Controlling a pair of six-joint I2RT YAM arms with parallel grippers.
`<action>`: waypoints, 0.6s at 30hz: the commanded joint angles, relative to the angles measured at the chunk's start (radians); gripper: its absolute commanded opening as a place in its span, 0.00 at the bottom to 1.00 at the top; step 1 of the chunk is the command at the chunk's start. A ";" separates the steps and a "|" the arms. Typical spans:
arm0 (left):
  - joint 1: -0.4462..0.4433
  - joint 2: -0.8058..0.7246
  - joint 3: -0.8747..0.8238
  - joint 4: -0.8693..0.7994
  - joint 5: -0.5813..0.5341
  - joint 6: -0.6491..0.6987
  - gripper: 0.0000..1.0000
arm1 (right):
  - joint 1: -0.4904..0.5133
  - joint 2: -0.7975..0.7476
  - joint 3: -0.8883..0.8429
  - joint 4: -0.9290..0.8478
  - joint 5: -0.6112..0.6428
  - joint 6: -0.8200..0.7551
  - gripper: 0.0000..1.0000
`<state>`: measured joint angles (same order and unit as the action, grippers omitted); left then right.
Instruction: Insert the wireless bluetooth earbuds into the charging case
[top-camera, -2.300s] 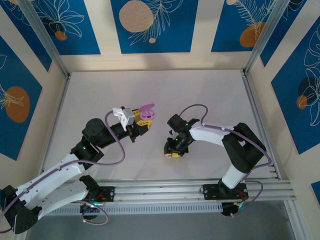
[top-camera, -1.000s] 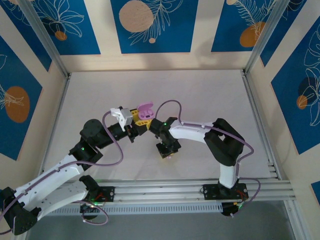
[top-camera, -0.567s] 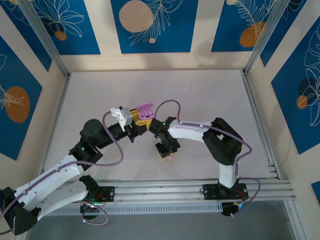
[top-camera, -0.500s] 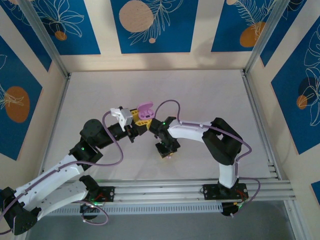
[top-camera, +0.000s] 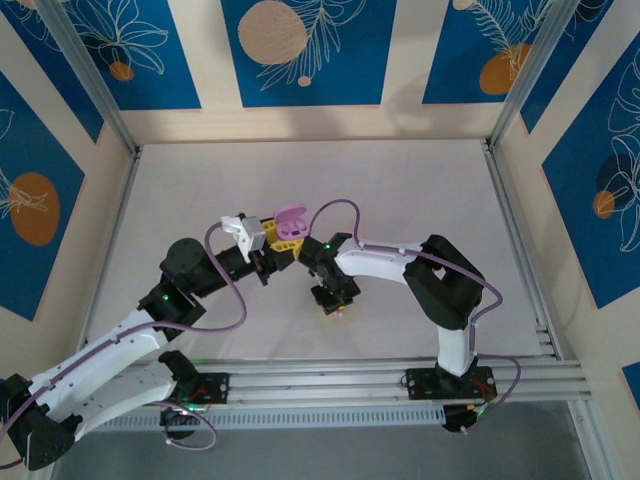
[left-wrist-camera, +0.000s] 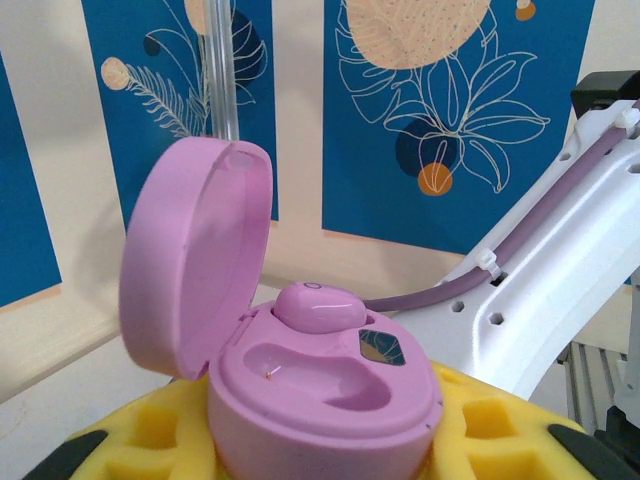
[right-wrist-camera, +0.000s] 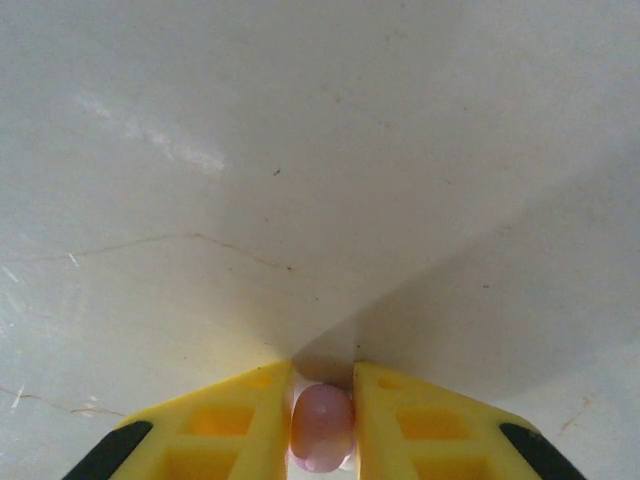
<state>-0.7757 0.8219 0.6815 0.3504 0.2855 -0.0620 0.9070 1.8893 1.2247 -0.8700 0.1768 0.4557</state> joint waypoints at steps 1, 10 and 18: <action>-0.013 -0.007 0.026 0.015 -0.012 -0.006 0.29 | 0.002 0.010 0.004 -0.036 -0.023 0.003 0.24; -0.013 -0.008 0.026 0.016 -0.014 -0.007 0.29 | 0.004 0.011 0.001 -0.053 -0.028 0.003 0.26; -0.013 -0.006 0.026 0.016 -0.015 -0.006 0.29 | 0.005 0.007 0.010 -0.063 -0.032 0.001 0.27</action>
<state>-0.7757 0.8219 0.6815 0.3504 0.2825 -0.0620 0.9073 1.8893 1.2247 -0.8959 0.1719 0.4557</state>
